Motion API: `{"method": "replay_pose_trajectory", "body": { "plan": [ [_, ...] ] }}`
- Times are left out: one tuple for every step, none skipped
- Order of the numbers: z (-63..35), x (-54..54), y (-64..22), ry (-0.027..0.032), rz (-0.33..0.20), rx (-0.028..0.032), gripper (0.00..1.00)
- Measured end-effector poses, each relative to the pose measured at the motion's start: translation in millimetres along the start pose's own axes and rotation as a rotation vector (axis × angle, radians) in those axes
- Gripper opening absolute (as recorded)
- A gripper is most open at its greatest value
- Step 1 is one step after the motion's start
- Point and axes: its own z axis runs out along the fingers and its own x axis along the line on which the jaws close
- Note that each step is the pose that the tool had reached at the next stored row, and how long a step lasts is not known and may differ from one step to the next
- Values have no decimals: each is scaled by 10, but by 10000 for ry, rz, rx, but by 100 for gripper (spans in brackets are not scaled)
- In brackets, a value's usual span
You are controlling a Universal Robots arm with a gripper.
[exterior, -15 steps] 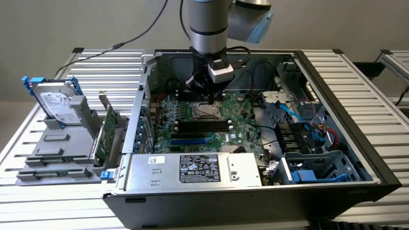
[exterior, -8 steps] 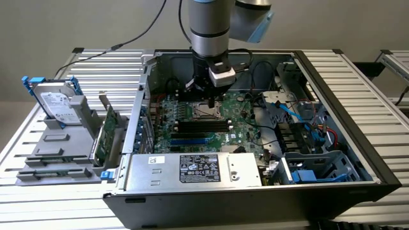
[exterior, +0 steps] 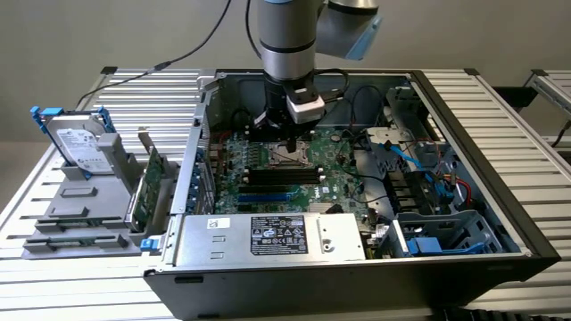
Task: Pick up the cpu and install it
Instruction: 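Install the second cpu locking lever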
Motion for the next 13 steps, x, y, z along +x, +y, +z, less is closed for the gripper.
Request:
{"method": "replay_pose_trajectory", "body": {
  "plan": [
    [-2, -19, -3, 0, -29, 5, 11],
    [-4, -38, -6, -2, -59, 10, 11],
    [-6, -57, -10, -2, -86, 16, 11],
    [-8, -78, -13, -2, -108, 21, 11],
    [-10, -100, -16, -2, -130, 27, 11],
    [-13, -122, -19, -2, -151, 33, 11],
    [-15, -145, -22, -1, -173, 38, 11],
    [-17, -168, -24, -3, -191, 41, 11],
    [-19, -191, -27, -2, -209, 44, 11],
    [-21, -211, -29, -3, -225, 45, 11],
    [-23, -235, -31, -4, -243, 47, 11],
    [-25, -256, -33, -4, -261, 49, 11],
    [-26, -269, -32, -5, -278, 51, 11]
  ]
}}
